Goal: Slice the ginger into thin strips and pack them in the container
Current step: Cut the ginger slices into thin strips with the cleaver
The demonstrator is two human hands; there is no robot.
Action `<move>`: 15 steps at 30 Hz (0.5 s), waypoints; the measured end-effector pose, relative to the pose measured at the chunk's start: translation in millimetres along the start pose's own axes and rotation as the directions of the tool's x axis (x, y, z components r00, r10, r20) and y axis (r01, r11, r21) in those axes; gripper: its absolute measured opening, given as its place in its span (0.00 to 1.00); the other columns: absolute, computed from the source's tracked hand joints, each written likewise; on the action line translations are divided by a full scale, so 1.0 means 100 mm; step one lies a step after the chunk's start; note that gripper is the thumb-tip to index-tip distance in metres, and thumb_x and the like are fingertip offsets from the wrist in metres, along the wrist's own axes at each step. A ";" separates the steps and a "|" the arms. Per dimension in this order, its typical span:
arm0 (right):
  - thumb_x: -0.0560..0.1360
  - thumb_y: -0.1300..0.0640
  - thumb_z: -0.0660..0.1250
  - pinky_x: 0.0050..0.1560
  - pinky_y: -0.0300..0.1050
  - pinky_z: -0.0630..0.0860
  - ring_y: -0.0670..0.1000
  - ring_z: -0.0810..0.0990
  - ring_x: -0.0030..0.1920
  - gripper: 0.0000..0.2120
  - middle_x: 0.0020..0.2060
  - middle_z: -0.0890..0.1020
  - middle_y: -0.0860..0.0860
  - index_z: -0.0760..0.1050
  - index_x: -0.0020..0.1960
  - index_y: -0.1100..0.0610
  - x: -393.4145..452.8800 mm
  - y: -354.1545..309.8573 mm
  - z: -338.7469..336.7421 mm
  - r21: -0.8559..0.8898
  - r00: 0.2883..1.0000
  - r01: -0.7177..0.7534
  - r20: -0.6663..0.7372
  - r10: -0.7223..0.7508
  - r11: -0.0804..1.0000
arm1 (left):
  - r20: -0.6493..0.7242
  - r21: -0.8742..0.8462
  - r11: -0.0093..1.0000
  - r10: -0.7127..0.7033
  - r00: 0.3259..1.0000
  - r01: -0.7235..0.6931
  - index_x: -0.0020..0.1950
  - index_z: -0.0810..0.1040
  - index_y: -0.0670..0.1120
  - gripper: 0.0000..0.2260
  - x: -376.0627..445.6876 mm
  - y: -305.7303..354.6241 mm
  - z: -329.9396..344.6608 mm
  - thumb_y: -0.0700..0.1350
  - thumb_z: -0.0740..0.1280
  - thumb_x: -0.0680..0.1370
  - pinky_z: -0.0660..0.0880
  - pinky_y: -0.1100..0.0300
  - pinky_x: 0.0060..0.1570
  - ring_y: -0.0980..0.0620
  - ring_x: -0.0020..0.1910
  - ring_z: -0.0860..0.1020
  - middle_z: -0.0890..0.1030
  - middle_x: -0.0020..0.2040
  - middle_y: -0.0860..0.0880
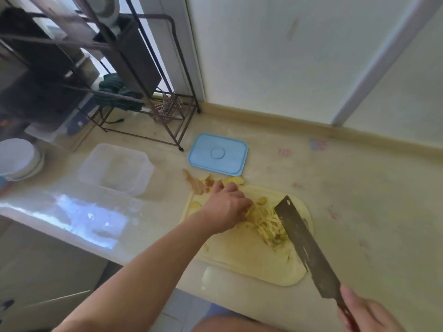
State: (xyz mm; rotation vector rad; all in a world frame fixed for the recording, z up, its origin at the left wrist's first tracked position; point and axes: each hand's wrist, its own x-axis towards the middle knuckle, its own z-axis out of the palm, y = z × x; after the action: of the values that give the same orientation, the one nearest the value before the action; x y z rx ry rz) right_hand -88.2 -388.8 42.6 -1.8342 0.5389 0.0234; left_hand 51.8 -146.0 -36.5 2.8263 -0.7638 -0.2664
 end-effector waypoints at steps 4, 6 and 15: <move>0.80 0.66 0.62 0.20 0.37 0.69 0.37 0.75 0.27 0.34 0.09 0.57 0.49 0.59 0.15 0.59 -0.16 -0.24 0.06 0.030 1.000 -0.009 -0.024 0.009 1.000 | -0.051 0.068 0.997 0.037 0.998 -0.034 0.48 0.84 0.52 0.07 -0.02 -0.03 0.00 0.49 0.70 0.72 0.60 0.48 0.50 0.43 0.53 0.73 0.81 0.44 0.54; 0.78 0.65 0.65 0.24 0.51 0.69 0.52 0.66 0.18 0.27 0.13 0.67 0.58 0.69 0.20 0.65 -0.26 -0.20 0.05 -0.020 0.990 -0.137 0.027 0.138 0.990 | -0.079 0.056 0.997 0.050 0.996 -0.045 0.43 0.84 0.51 0.05 -0.02 -0.04 0.02 0.49 0.69 0.71 0.61 0.48 0.50 0.42 0.51 0.74 0.80 0.44 0.53; 0.74 0.38 0.65 0.22 0.38 0.68 0.52 0.74 0.21 0.30 0.21 0.77 0.55 0.76 0.30 0.63 -0.42 -0.24 -0.13 -0.254 0.942 -0.239 0.174 0.288 0.937 | -0.121 -0.144 0.988 -0.077 0.990 0.060 0.42 0.83 0.49 0.08 -0.19 -0.03 -0.08 0.52 0.68 0.75 0.63 0.51 0.51 0.48 0.51 0.74 0.81 0.44 0.54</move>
State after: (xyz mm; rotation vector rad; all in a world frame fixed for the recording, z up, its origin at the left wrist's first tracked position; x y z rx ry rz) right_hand -119.8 -380.6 80.3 -1.9407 0.6523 0.4746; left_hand 38.4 -132.8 -27.2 2.7099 -0.5976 -0.1431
